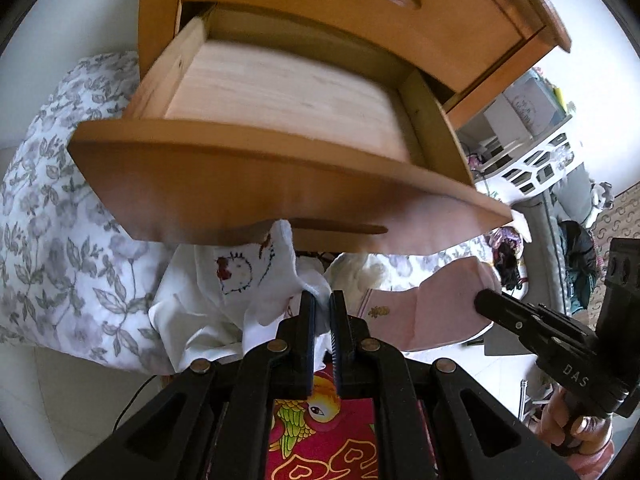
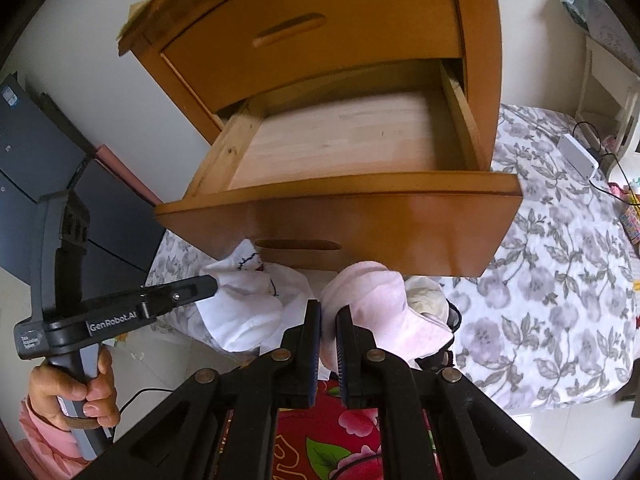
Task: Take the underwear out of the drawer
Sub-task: 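Lower both socks onto the pile and open both tools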
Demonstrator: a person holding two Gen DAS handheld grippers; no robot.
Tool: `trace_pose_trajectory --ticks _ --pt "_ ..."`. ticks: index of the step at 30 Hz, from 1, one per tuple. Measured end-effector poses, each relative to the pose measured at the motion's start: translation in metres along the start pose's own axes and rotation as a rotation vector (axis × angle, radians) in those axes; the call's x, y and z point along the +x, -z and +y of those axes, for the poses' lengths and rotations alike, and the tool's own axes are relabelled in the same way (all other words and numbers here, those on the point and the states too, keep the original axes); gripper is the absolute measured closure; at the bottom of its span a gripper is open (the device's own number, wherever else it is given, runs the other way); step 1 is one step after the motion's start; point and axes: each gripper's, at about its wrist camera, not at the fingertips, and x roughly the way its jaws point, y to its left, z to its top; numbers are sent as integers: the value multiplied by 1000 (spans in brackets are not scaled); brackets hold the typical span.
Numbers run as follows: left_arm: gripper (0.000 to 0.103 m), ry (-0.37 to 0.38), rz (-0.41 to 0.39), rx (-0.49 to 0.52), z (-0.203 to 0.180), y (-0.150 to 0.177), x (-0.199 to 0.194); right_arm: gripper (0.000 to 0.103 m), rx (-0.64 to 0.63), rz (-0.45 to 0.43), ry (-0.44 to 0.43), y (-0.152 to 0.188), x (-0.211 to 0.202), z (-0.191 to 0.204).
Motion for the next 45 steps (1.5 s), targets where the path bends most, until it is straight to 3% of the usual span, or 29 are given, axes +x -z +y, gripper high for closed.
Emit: trace_pose_trajectory --ticks 14,17,18,19,20,21,23,27,29,33,35,39,42,45 --pt "95 -34 125 -50 13 8 50 92 31 111 20 1 48 -9" --pt "79 -48 136 -54 15 8 52 92 29 118 26 1 49 -10" --pt "64 -59 137 -57 15 8 53 92 25 121 30 1 50 -9" --pt "55 -67 135 -58 15 8 52 92 23 123 31 1 51 -9" --pt "54 -70 131 -59 16 8 51 91 22 125 32 1 51 -8" --pt "53 -70 130 -61 17 8 51 88 23 127 35 1 52 -8" --pt "49 -74 129 -67 19 6 49 70 24 127 42 1 52 -8" --pt "36 -108 118 -95 25 5 46 59 15 117 64 1 50 -7" --pt "32 -124 120 -108 29 4 46 47 13 112 83 1 49 -7" --pt "22 -160 109 -120 34 5 45 36 12 108 128 2 48 -9" --pt "19 -182 93 -120 36 5 44 25 17 101 144 2 46 -11" --pt "13 -219 66 -117 39 5 40 18 17 84 175 3 41 -13" --pt "3 -264 53 -110 40 6 38 1 27 66 185 3 39 -13" --pt "2 -287 48 -108 43 7 36 0 33 47 198 4 36 -13"
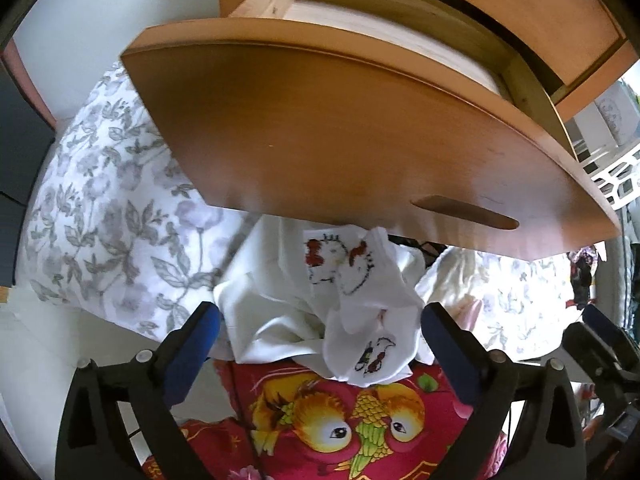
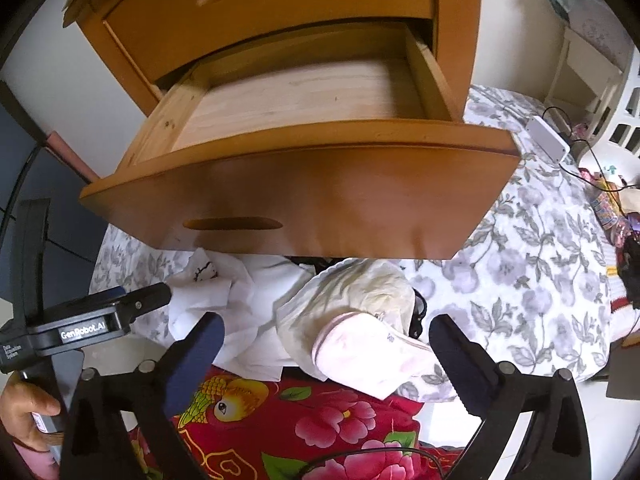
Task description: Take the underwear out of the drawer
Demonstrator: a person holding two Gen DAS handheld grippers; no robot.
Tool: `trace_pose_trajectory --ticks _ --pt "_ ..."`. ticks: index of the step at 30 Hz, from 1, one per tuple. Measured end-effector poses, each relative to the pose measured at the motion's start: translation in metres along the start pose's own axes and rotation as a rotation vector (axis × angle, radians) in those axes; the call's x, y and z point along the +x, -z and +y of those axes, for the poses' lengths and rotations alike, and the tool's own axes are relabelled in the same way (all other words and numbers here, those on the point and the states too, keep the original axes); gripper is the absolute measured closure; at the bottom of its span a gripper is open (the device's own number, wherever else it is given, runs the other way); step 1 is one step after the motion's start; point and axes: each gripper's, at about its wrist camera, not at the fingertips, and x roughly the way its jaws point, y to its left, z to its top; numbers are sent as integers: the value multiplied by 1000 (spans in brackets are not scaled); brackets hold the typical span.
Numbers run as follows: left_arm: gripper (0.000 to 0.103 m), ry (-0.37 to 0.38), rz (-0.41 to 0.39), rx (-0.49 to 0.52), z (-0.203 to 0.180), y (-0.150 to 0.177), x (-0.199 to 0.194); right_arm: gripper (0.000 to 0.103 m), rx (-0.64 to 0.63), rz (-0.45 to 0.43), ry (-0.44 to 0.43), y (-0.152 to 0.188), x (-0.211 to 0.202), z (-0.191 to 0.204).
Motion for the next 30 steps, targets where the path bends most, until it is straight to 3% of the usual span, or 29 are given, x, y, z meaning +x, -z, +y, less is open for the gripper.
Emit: trace_pose_trajectory --ticks 20,30 --pt "2 -128 -159 50 -2 6 -55 0 13 -93 39 6 -37 12" --pt "2 -127 -236 65 -9 16 -93 0 -6 -169 40 8 -68 26"
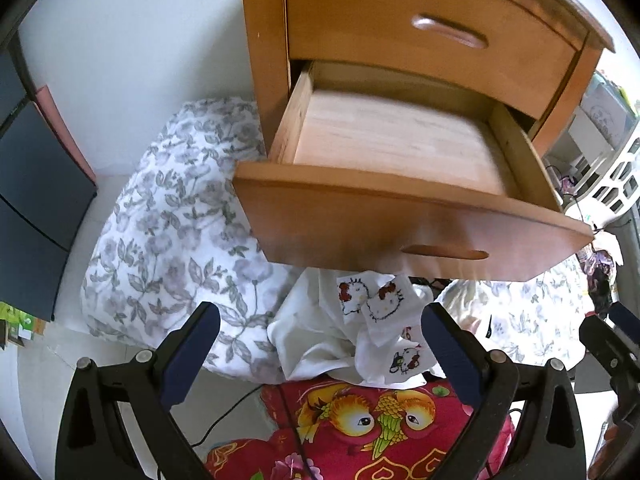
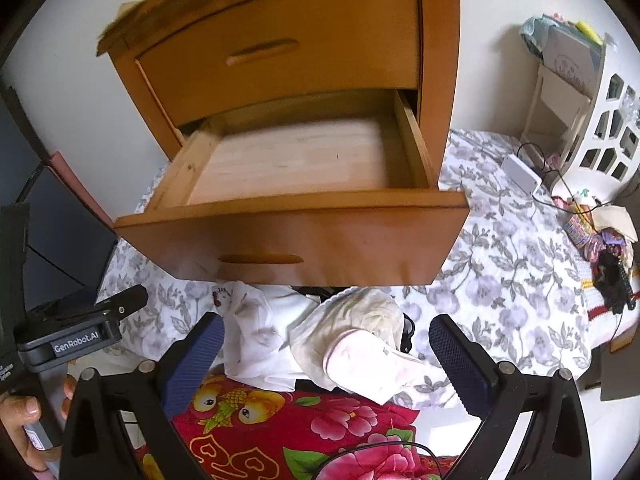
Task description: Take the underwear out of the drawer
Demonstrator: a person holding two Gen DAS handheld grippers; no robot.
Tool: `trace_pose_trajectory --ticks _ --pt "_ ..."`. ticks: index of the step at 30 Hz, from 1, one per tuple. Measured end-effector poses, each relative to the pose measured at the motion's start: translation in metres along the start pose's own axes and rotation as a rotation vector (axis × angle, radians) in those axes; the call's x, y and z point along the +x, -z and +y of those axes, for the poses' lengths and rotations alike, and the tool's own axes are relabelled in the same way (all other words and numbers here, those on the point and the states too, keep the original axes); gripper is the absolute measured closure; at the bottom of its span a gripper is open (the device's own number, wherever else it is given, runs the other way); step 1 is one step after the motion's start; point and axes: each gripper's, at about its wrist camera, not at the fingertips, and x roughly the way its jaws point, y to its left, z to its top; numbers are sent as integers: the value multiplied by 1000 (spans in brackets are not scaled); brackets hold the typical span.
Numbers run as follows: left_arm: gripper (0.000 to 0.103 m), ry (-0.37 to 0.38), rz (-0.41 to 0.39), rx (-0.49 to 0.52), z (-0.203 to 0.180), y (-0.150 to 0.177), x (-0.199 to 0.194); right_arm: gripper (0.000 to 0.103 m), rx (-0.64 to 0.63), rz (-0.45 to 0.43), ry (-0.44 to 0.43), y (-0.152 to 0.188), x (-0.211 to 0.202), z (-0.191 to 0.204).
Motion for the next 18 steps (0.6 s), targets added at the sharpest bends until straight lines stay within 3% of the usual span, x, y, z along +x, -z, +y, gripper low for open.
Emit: trace_pose_trajectory --ticks 10,18 --pt "2 13 -40 -3 -1 3 -27 0 4 -76 4 -2 -30 4" --pt "2 -57 -52 12 -2 5 -32 0 -5 -89 2 -2 -38 5"
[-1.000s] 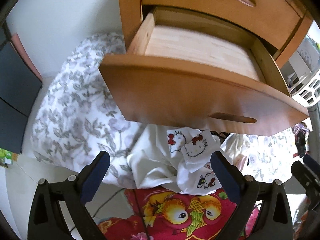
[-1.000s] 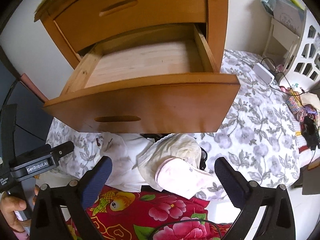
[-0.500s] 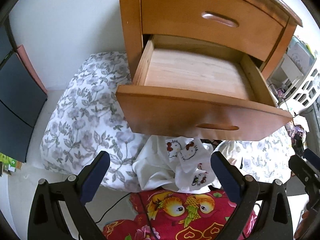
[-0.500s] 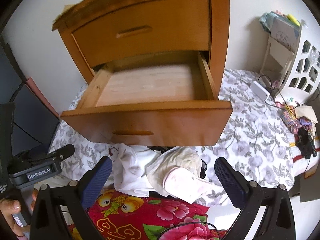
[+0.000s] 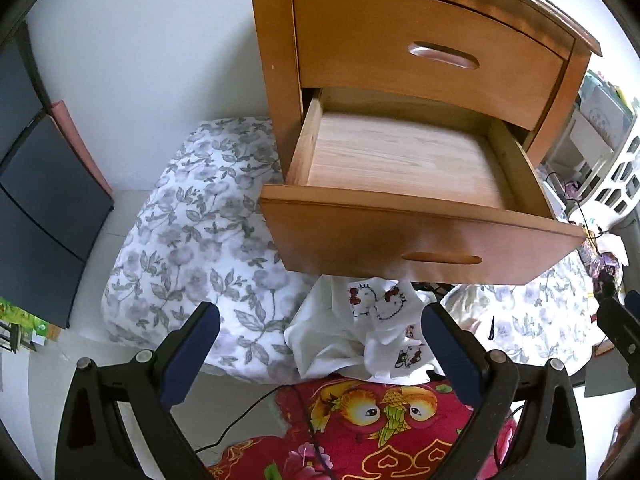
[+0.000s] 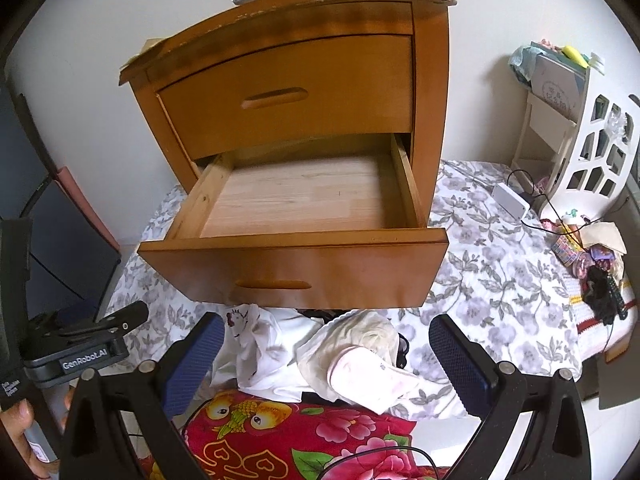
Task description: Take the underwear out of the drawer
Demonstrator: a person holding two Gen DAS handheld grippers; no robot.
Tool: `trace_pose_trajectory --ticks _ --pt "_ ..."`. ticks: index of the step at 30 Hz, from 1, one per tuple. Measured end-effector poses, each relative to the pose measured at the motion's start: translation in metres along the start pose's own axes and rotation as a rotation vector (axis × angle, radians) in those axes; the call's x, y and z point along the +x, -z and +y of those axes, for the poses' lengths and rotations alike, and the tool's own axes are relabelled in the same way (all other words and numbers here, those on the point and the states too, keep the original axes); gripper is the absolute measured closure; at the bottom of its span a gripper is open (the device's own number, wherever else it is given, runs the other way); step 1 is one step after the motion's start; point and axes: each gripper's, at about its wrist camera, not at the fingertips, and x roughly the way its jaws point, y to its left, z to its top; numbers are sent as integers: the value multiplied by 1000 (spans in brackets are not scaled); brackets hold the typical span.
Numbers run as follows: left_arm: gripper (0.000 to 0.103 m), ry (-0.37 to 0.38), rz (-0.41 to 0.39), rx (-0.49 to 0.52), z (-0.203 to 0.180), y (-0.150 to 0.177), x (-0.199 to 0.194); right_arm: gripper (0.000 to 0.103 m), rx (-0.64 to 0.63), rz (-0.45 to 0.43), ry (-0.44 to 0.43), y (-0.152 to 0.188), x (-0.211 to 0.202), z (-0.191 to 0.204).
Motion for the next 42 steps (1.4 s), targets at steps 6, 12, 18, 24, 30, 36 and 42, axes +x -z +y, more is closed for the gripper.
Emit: trace_pose_trajectory --ticks 6,12,18,24,30,36,42 --pt "2 -11 -5 5 0 1 -3 0 -6 -2 -2 0 -1 1" --pt "2 -16 -1 6 0 0 -2 0 1 4 -4 -1 0 0" --pt "2 -17 6 11 -2 1 0 0 0 3 -2 -1 1 -2" --pt "2 -17 15 4 0 1 1 0 2 3 1 -2 1 -2" --pt "2 -14 28 -2 1 1 2 0 -1 2 0 -2 2 -2" --pt "2 -15 33 -5 1 1 3 0 3 1 4 -1 2 -2" --pt "2 -7 39 -4 1 1 4 0 1 4 3 -1 2 -2"
